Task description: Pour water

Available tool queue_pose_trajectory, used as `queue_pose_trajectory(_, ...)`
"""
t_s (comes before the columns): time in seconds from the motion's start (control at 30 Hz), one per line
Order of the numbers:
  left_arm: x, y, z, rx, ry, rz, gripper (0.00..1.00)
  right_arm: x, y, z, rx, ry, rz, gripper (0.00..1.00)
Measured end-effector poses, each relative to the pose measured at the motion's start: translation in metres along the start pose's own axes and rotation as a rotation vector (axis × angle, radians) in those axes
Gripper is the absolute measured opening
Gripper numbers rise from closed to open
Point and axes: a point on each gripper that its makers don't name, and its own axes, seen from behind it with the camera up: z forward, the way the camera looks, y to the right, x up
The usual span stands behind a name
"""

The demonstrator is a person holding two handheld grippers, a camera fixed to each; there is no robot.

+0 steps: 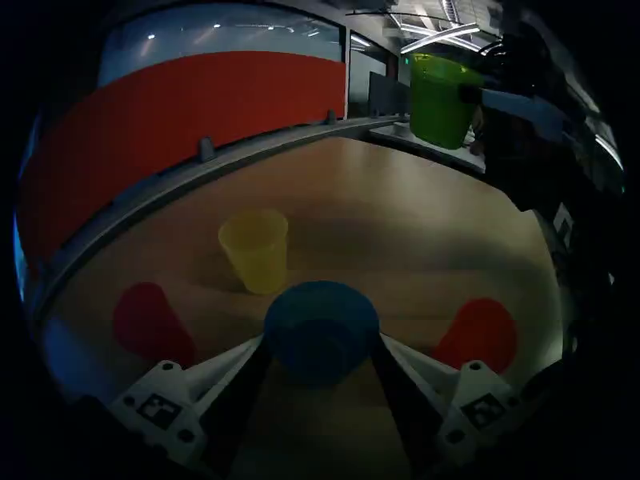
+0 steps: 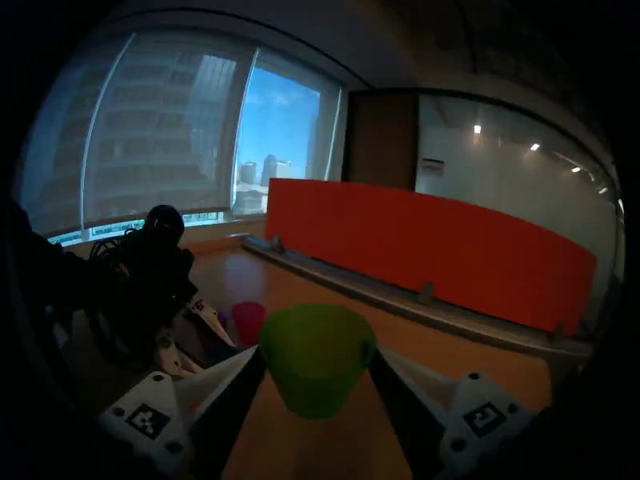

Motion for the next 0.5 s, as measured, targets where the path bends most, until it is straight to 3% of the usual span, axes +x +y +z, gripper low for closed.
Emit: queue_pose_trajectory(0.5, 0.029, -0.002, -0.034, 0.017, 0.131, -0.013, 0.84, 0.008, -0.002, -0.002, 0.003, 0.017, 0.017, 0.91)
